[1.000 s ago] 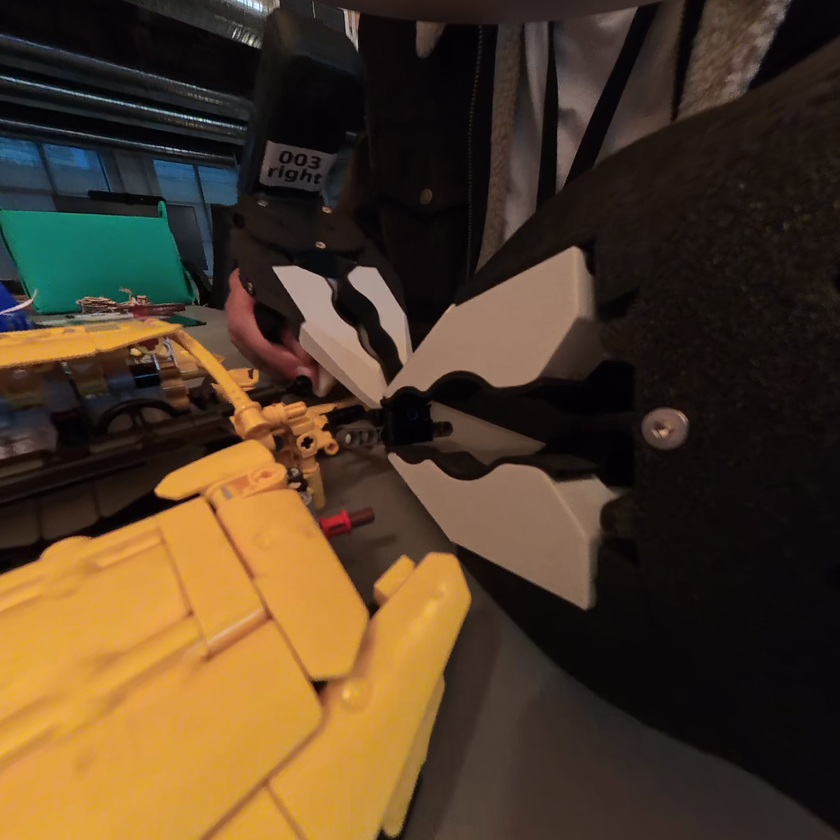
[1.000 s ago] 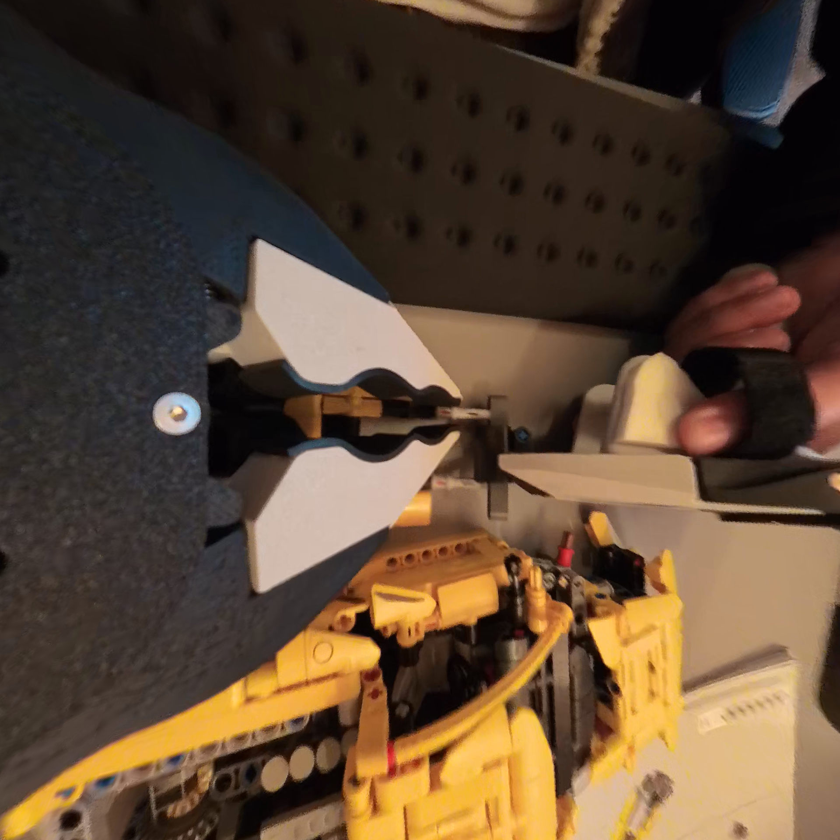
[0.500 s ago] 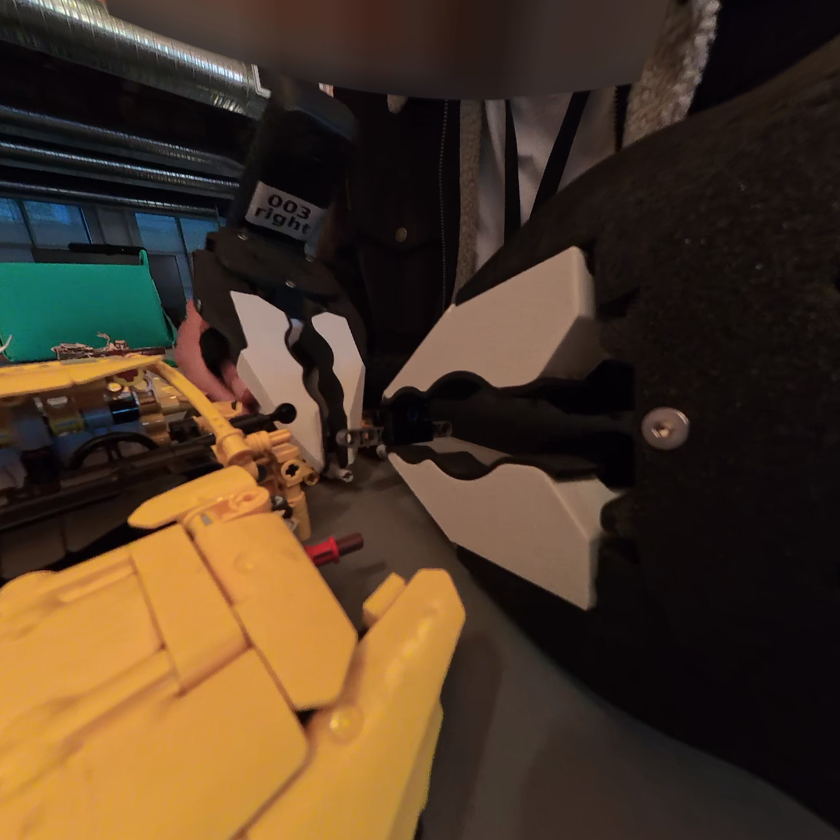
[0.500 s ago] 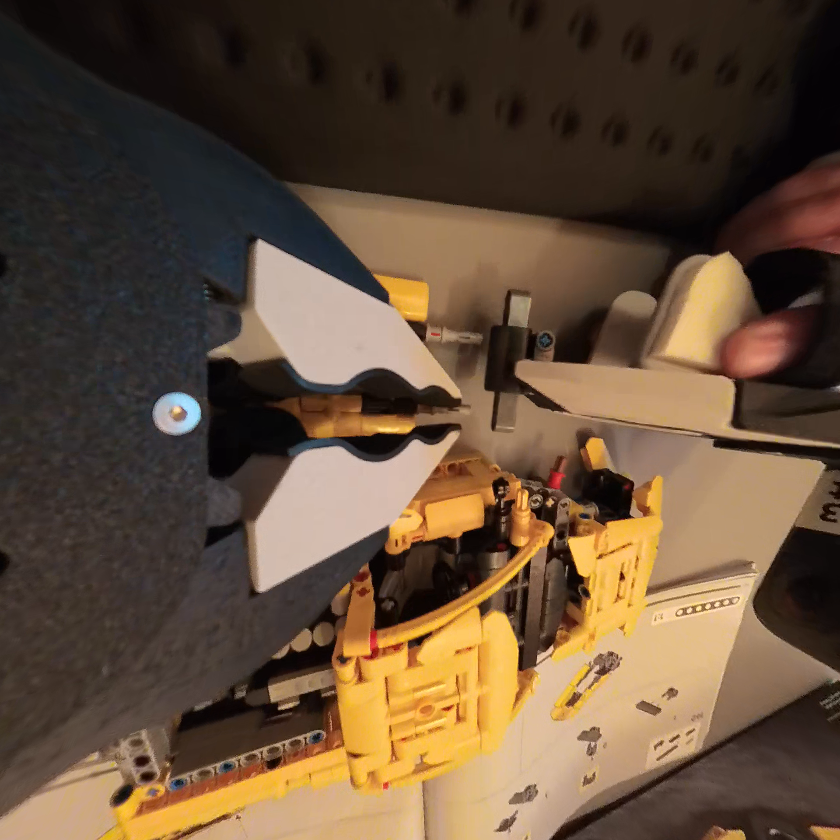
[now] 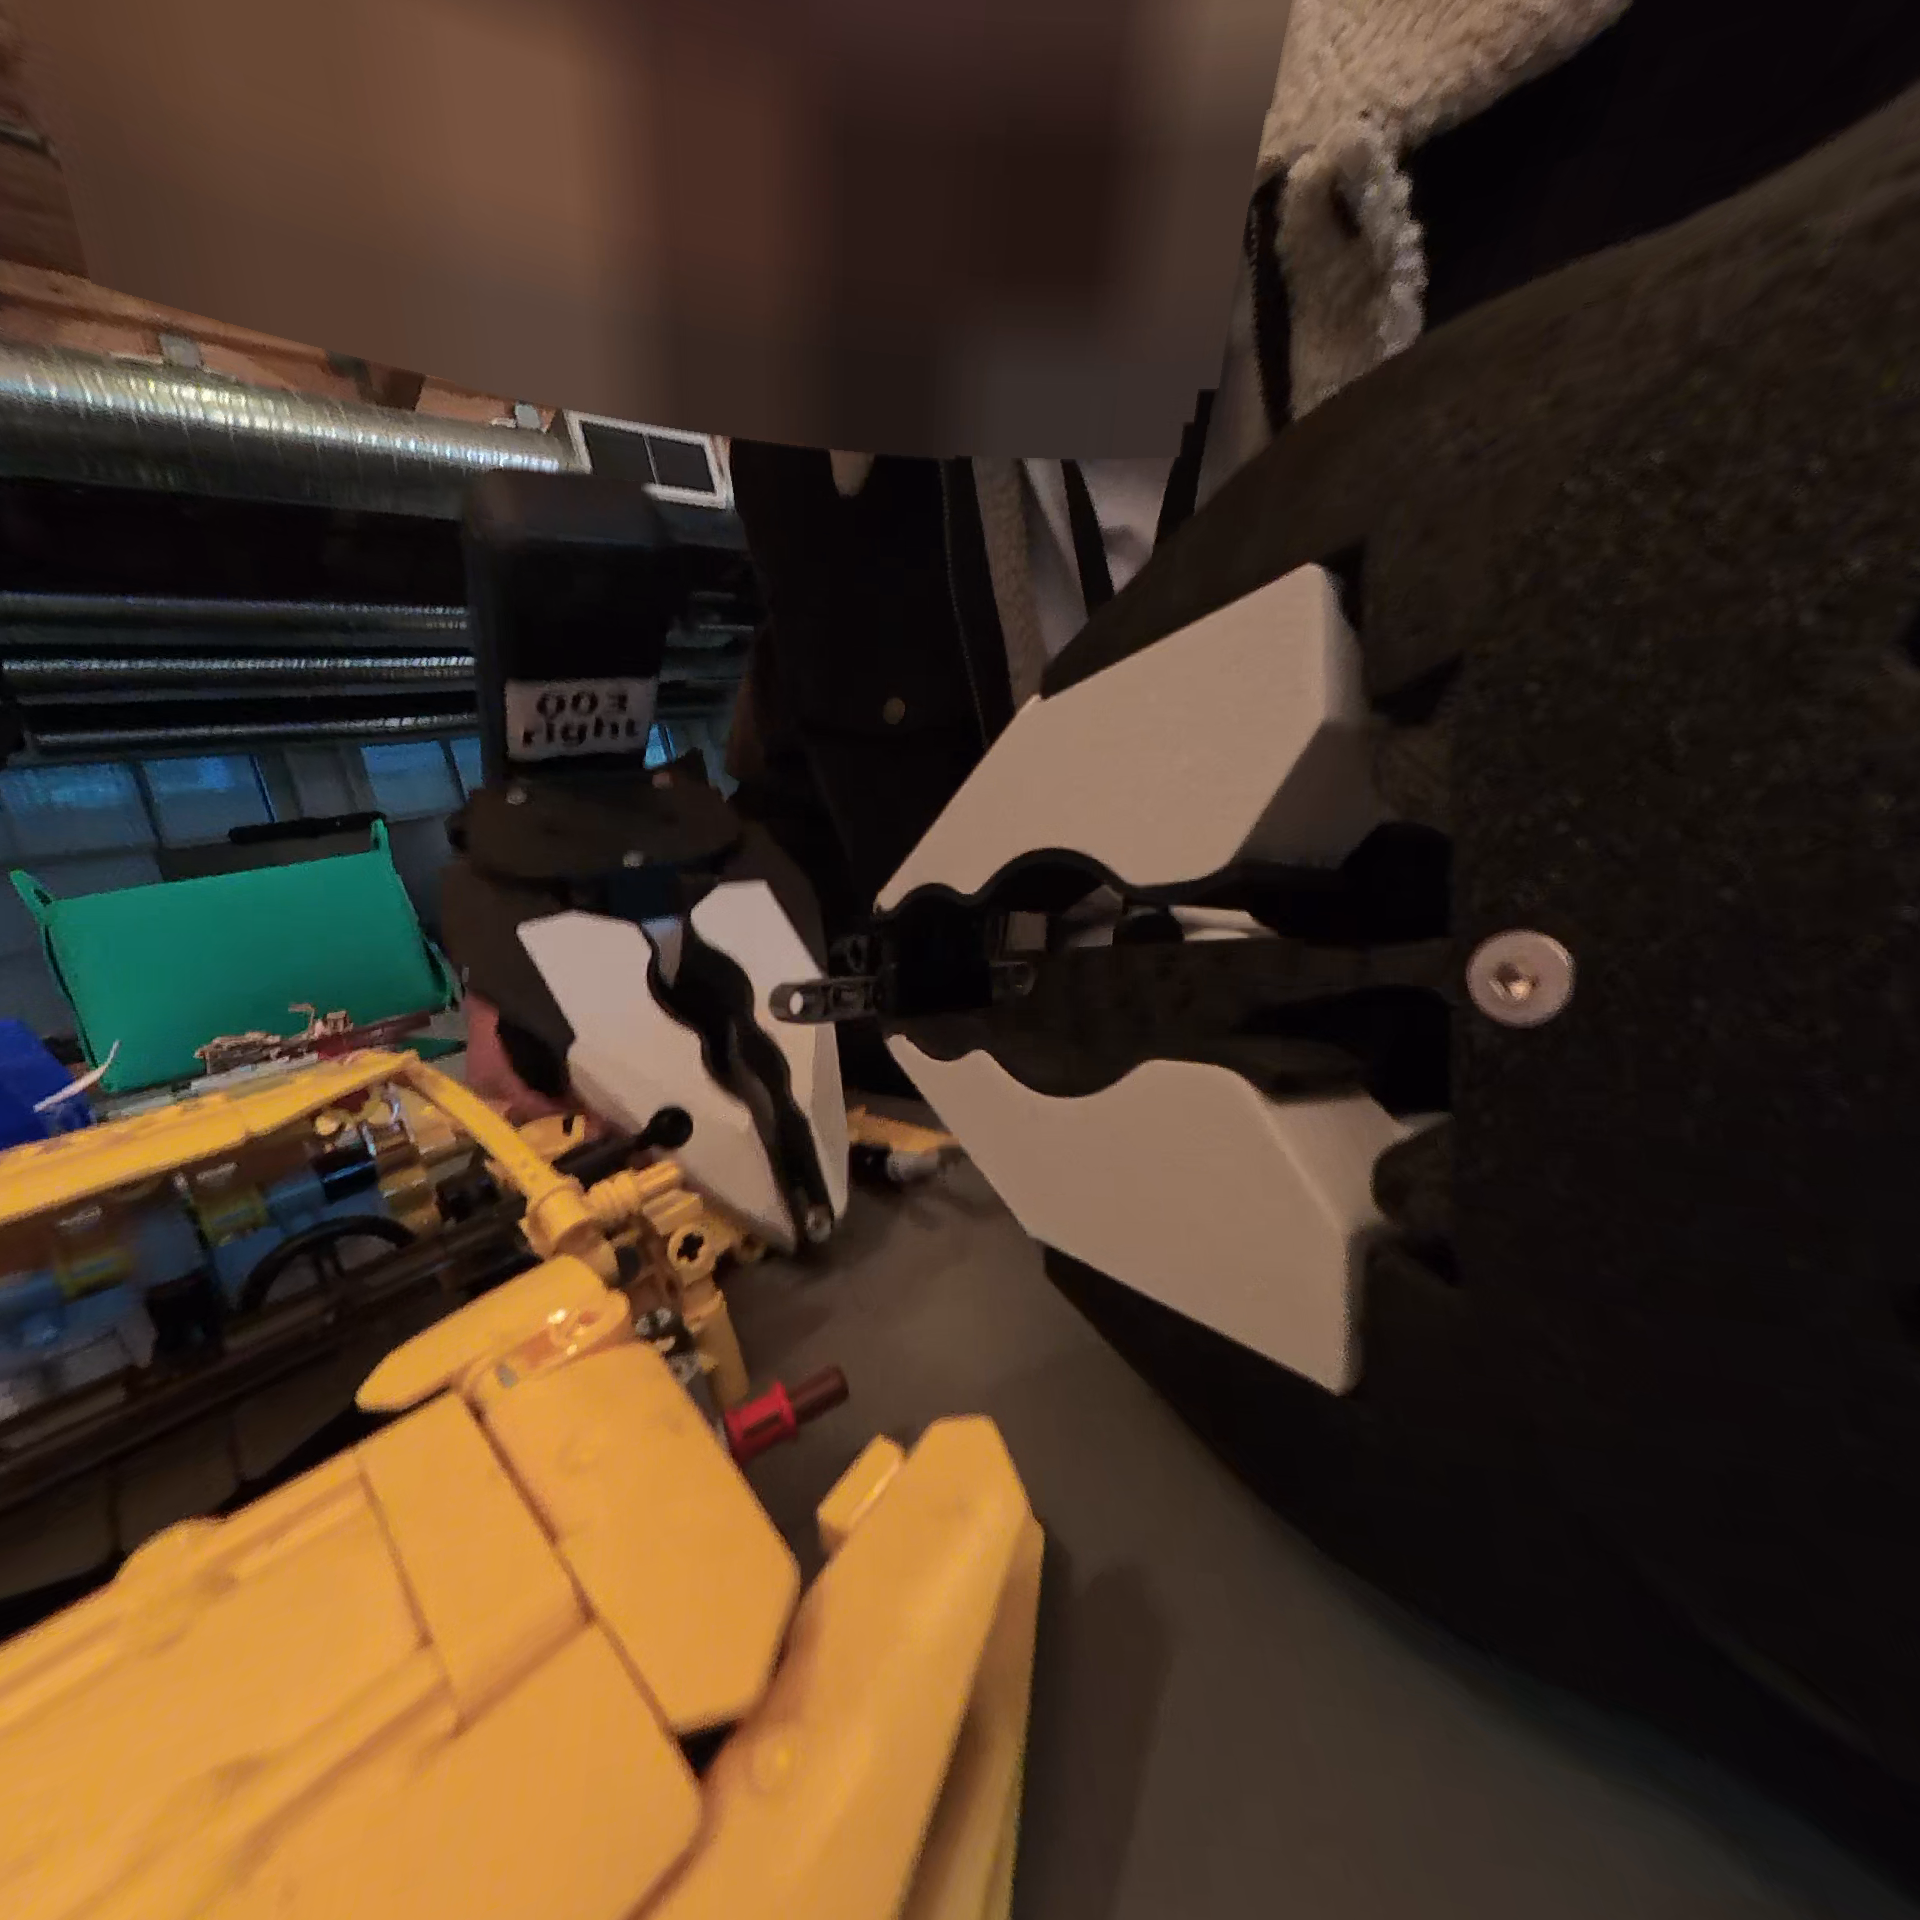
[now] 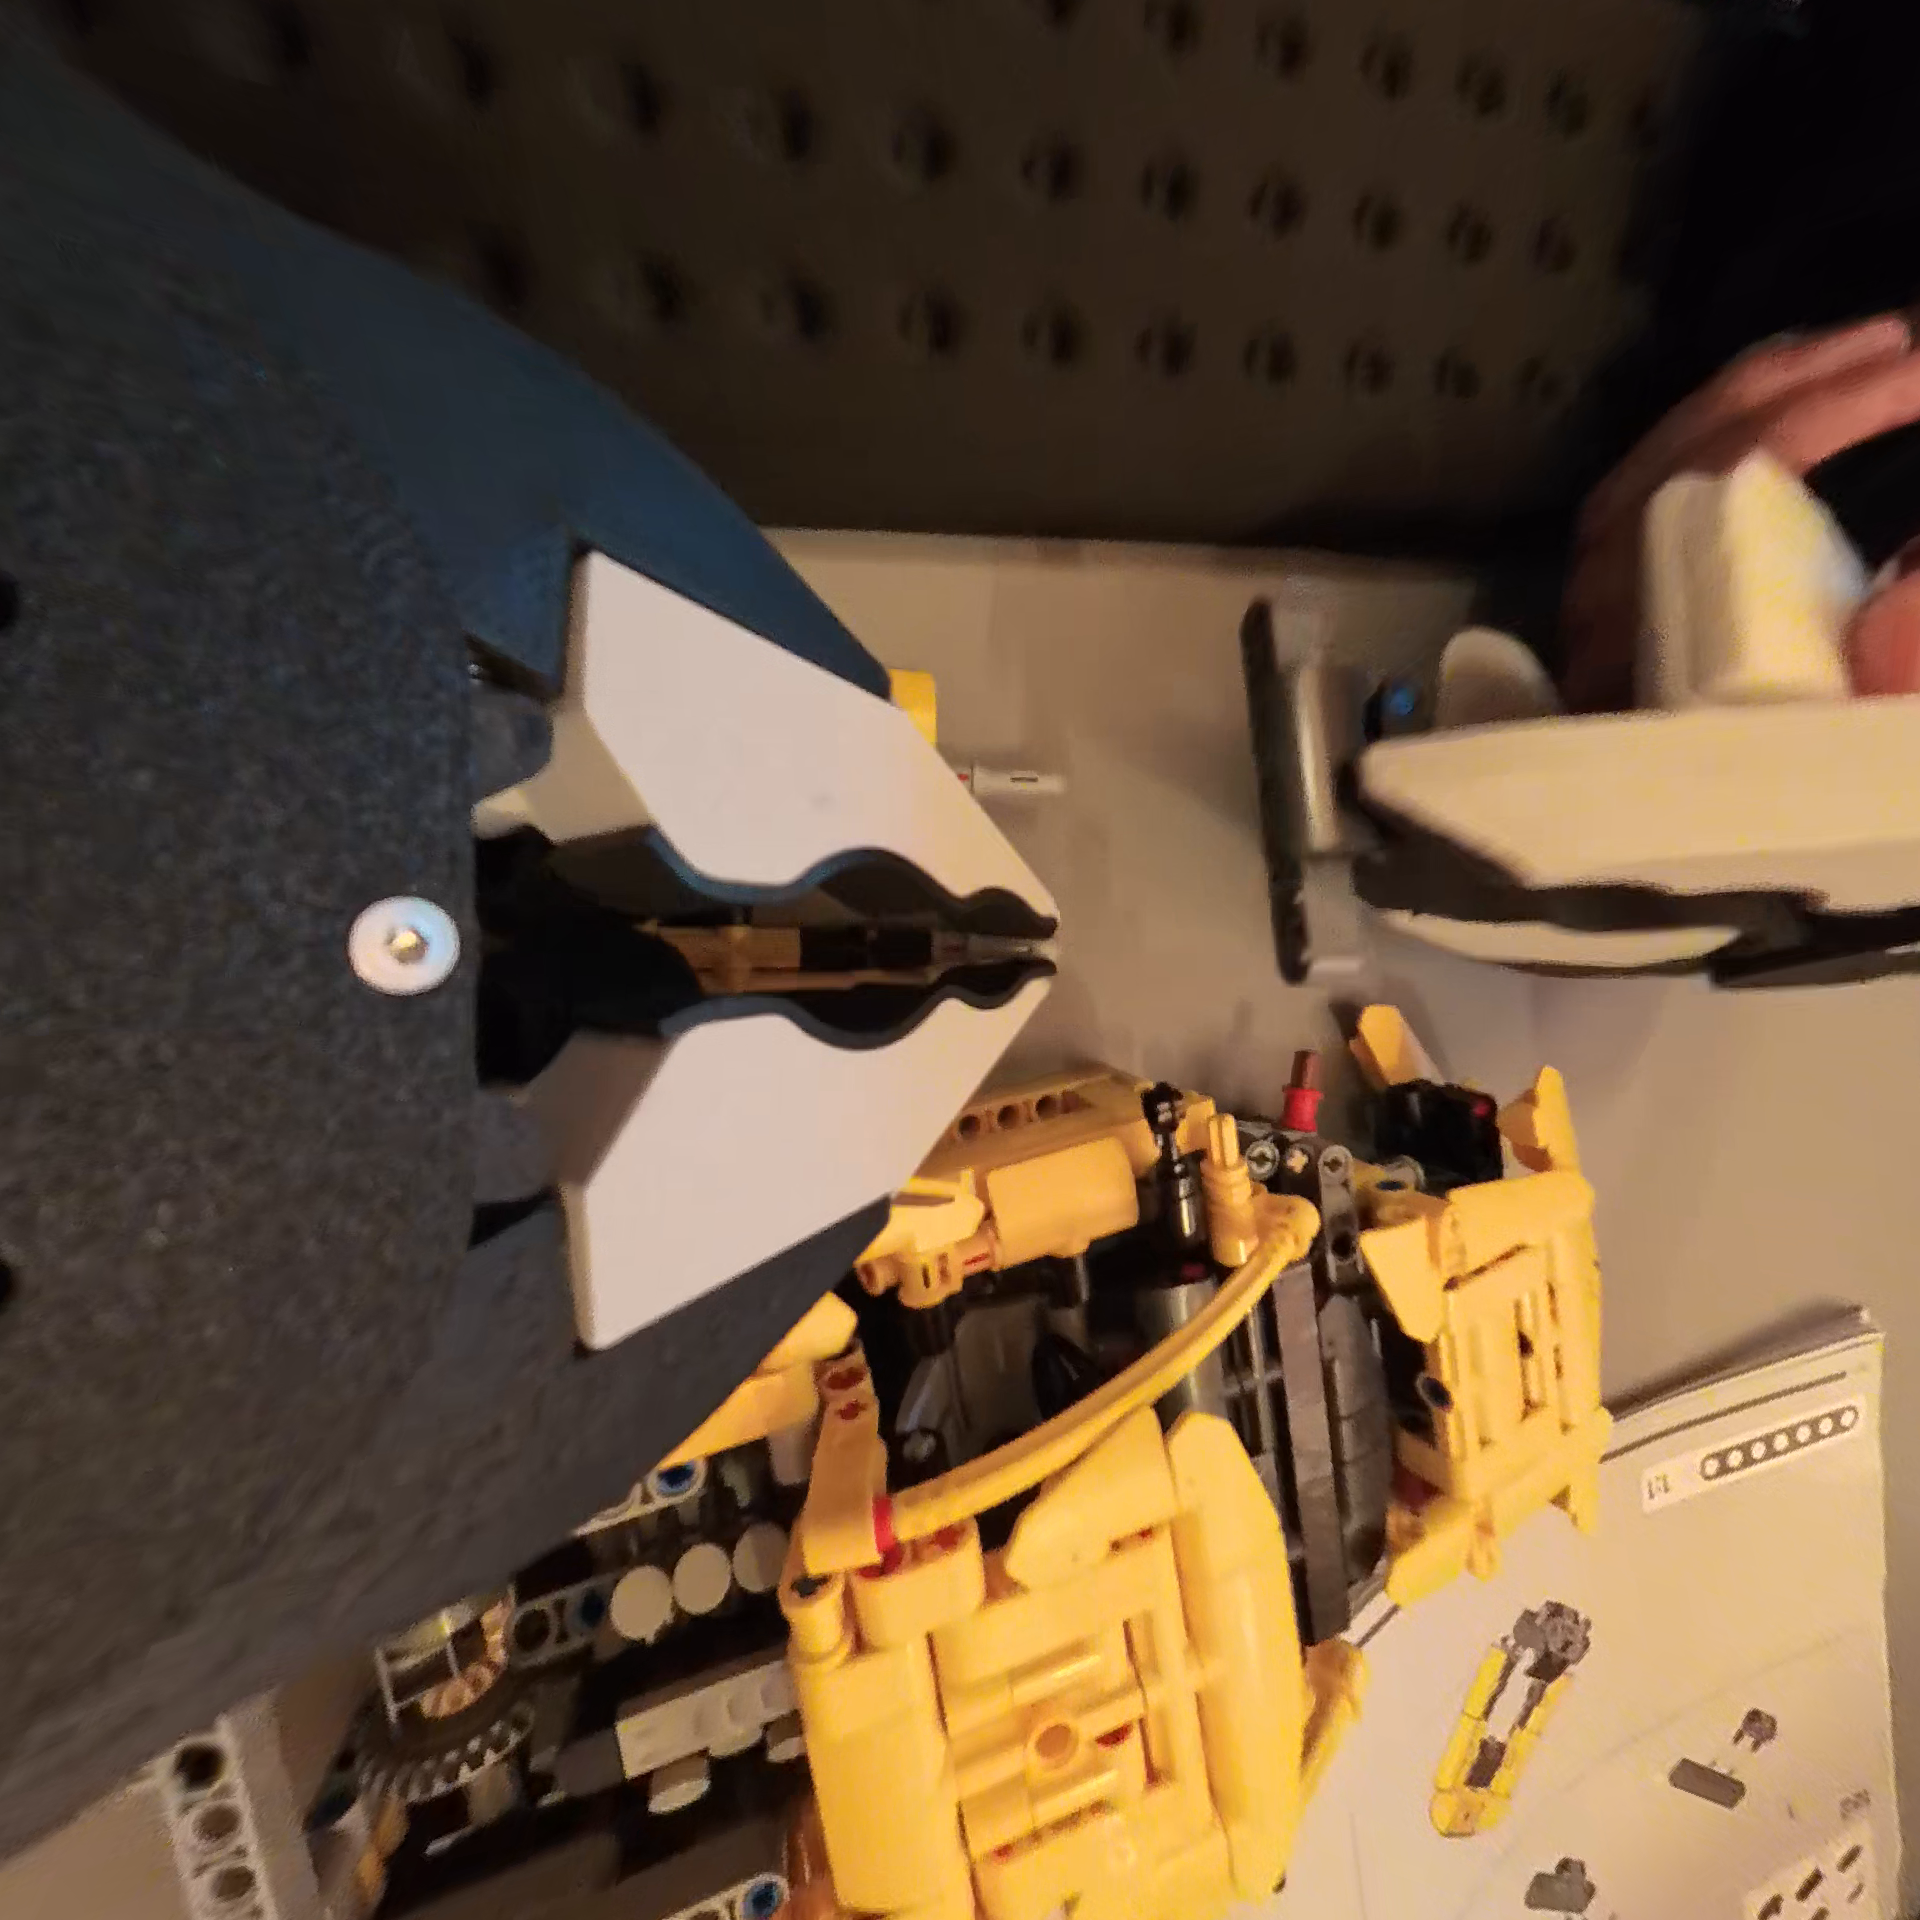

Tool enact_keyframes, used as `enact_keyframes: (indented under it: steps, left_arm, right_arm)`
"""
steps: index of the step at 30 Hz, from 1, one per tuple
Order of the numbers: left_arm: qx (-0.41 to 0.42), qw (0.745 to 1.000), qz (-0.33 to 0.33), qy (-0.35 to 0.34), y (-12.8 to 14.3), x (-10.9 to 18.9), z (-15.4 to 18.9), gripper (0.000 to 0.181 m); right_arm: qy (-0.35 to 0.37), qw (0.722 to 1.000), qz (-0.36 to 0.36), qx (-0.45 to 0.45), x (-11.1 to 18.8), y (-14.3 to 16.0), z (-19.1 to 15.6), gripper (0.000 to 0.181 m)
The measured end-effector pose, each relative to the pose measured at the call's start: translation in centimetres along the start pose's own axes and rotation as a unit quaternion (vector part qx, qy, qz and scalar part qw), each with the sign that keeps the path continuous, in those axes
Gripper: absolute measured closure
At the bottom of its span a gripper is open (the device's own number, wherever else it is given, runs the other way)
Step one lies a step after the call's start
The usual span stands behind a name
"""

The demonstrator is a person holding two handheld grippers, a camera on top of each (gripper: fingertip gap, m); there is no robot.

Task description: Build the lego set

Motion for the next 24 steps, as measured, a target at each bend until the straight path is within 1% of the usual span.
enact_keyframes:
  steps: [3,4,8,12,14,17,21,24]
  left_arm:
    - [0.001,1.000,0.004,-0.026,-0.1,-0.1,-0.7,0.166]
    - [0.000,0.999,0.003,-0.032,-0.1,-0.2,-0.8,0.166]
    - [-0.009,0.998,-0.034,-0.046,0.8,-1.0,-1.0,0.166]
    - [-0.012,0.997,-0.043,-0.059,1.0,-1.2,-1.3,0.166]
    - [-0.014,0.996,-0.037,-0.080,0.9,-1.1,-1.8,0.166]
    - [-0.026,0.993,-0.042,-0.106,1.0,-1.2,-2.3,0.166]
    - [-0.027,0.994,-0.031,-0.101,0.8,-1.1,-2.1,0.166]
    - [-0.030,0.994,-0.033,-0.100,0.9,-1.1,-2.1,0.166]
  right_arm:
    - [0.005,0.997,0.068,0.024,1.9,-2.2,-0.8,0.177]
    - [0.011,0.996,0.079,0.034,2.2,-2.7,-0.9,0.177]
    - [0.045,0.992,0.078,0.083,2.2,-2.8,-0.7,0.177]
    - [0.037,0.993,0.081,0.080,2.1,-2.5,-0.7,0.177]
    - [0.026,0.994,0.082,0.065,1.8,-2.2,-0.7,0.177]
    - [0.006,0.998,0.047,0.031,1.1,-1.0,-0.7,0.177]
    - [-0.026,1.000,0.009,-0.005,0.4,0.4,-1.2,0.177]
    - [-0.039,0.999,0.019,-0.019,0.8,0.4,-1.3,0.176]
Point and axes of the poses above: each gripper's, where its closed fingertips meet, x back along the fingers, y out of its underside, z = x × y across the jaws, the point moved 2 cm from there along x, back along the fingers, and after that the axes turned 2 degrees about y, right-handed, at the moved point
